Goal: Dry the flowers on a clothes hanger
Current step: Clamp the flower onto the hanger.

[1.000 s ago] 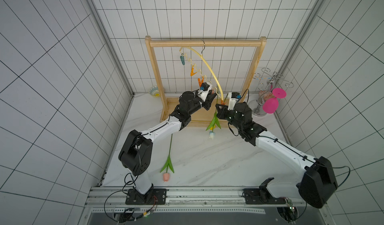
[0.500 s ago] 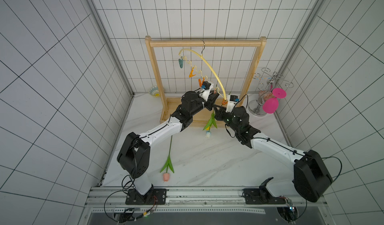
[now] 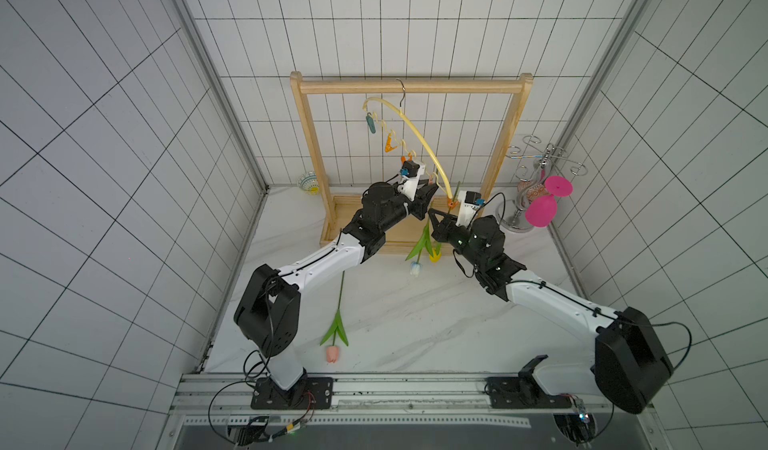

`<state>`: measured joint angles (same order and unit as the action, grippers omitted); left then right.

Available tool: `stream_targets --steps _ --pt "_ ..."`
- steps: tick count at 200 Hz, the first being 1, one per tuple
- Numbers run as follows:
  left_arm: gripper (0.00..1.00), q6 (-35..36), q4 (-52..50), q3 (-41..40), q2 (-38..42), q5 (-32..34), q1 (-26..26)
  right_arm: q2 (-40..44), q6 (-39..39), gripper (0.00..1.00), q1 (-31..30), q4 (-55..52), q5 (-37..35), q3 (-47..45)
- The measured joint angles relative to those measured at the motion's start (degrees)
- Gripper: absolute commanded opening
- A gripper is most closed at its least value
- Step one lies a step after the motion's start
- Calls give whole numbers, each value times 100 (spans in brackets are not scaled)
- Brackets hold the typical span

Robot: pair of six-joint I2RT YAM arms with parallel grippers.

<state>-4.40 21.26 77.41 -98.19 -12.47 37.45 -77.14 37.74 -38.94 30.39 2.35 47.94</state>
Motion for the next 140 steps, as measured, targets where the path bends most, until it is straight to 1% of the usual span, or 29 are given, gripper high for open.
stream_targets --steps 140 --pt "25 -293 767 -350 0 20 0 -9 87 0 0 155 153 0"
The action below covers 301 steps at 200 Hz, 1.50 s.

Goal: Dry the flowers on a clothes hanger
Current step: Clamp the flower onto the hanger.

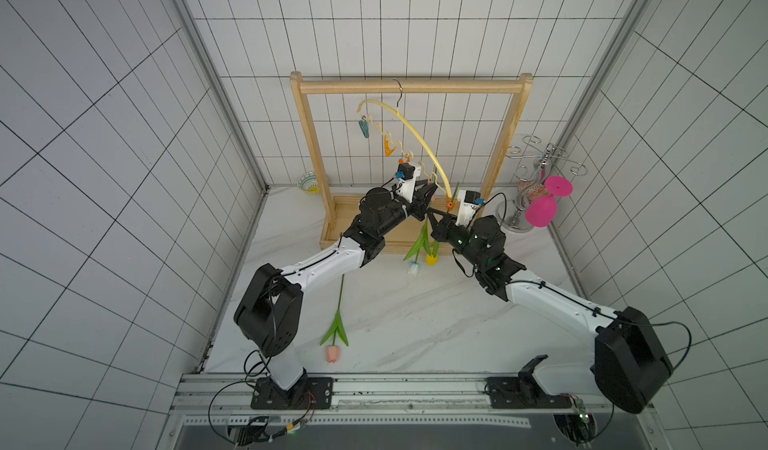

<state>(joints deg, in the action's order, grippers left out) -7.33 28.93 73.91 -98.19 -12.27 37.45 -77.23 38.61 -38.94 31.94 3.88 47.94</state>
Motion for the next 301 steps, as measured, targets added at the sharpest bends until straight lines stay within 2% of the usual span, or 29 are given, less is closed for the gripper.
stream_targets --steps 121,133,155,162,185,214,301 --pt "26 -214 393 -249 0 31 -7 7 63 0 0 2 208 0" --pt "30 -212 393 -249 0 31 -4 7 68 0 0 0 219 0" --pt "47 -205 385 -269 0 11 -4 7 70 0 0 2 232 0" --pt "49 -205 382 -282 0 2 -4 9 68 2 0 0 232 0" --pt "49 -210 361 -310 0 13 0 11 66 6 0 -7 225 0" --pt "49 -212 345 -323 0 9 0 15 59 18 0 -11 184 0" --pt "49 -160 319 -404 118 22 0 46 31 20 0 -166 57 0"
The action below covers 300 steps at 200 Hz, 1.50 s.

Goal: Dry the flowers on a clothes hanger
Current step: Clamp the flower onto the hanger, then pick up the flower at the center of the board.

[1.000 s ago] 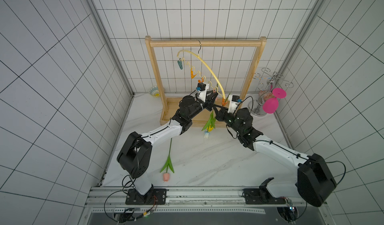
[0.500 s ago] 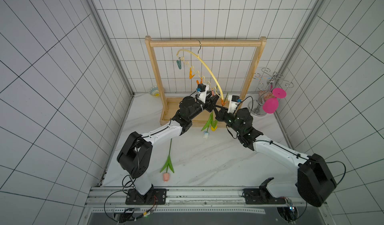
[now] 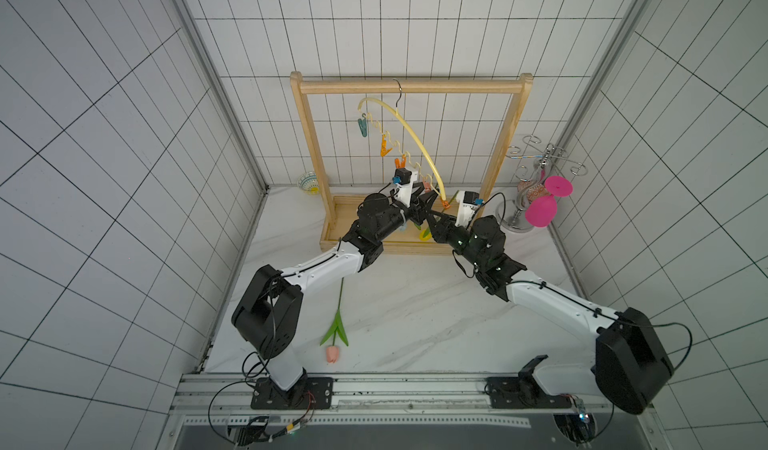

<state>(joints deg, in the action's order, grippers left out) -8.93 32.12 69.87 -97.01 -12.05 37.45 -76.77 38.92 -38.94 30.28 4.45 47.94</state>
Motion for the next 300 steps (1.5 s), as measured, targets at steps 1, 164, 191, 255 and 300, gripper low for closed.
stream_targets --steps 1,164,191,255,300 --pt "49 0 0 -2 2 0 0 4 -2 20 0 -9 -4 0" --pt "99 -138 -2599 -907 1991 1515 0 234 -120 19 0 -468 -232 2" --pt "99 -608 -3432 -1126 2544 2393 -125 492 -114 18 -7 -748 -238 2" --pt "99 -2658 -4916 -3335 4070 2253 -1679 1281 -479 21 -601 -1919 -581 -20" --pt "99 -3571 -5327 -4378 3960 1172 -1676 859 -529 23 -1060 -1659 17 -466"
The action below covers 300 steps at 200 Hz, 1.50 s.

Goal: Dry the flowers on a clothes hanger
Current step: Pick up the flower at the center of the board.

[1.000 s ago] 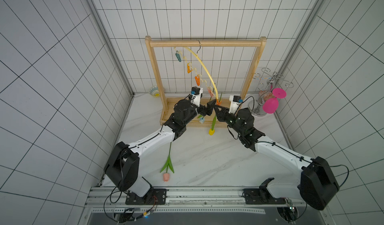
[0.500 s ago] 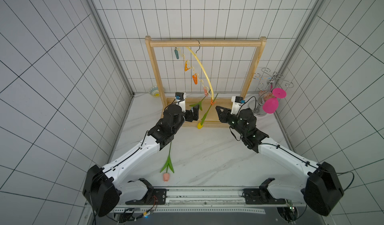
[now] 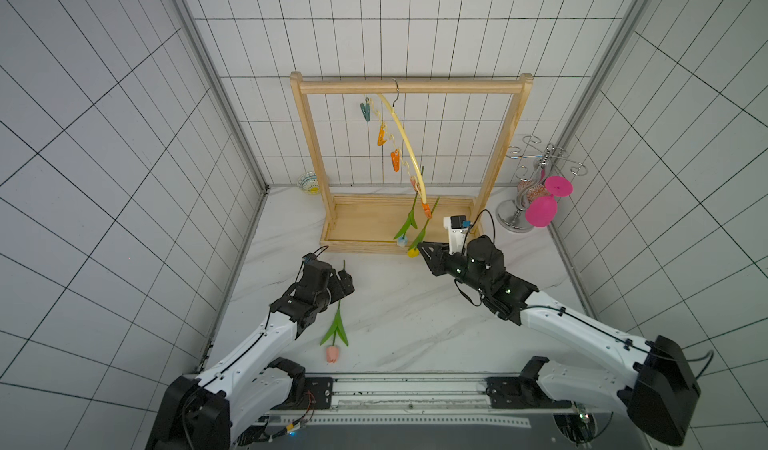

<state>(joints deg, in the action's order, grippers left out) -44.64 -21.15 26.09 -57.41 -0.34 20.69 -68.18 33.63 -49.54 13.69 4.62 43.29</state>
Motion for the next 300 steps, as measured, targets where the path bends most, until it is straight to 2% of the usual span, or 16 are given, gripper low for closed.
stream_targets --steps 35,79,100,130,151,165,198,228,271,300 --pt "98 -310 -232 -146 -424 -529 22 -680 0 23 -315 -11 293 17" --pt "98 -601 273 -411 -269 -1132 26 -866 7 23 -503 -20 402 94" --pt "99 -1045 852 -649 -223 -1567 129 -866 22 22 -535 31 393 140" --pt "98 -1993 1685 -933 -256 -2015 551 -866 72 21 -570 -7 302 142" --pt "99 -2535 1919 -1016 -258 -2116 645 -870 140 20 -612 -247 138 225" --pt "98 -2656 1818 -986 -192 -2011 643 -874 208 19 -656 -507 -83 354" --pt "98 -2138 684 -334 109 -1237 463 -925 966 22 -844 -1449 -839 719" --pt "99 -1423 -109 85 177 -627 122 -1207 1961 27 -1145 -1871 -1106 737" --pt "98 -946 -1167 59 -186 -557 98 -2417 2476 26 -1523 -1357 -1091 723" --pt "98 -772 -1497 26 -142 -730 98 -3261 2643 27 -1574 -1034 -901 723"
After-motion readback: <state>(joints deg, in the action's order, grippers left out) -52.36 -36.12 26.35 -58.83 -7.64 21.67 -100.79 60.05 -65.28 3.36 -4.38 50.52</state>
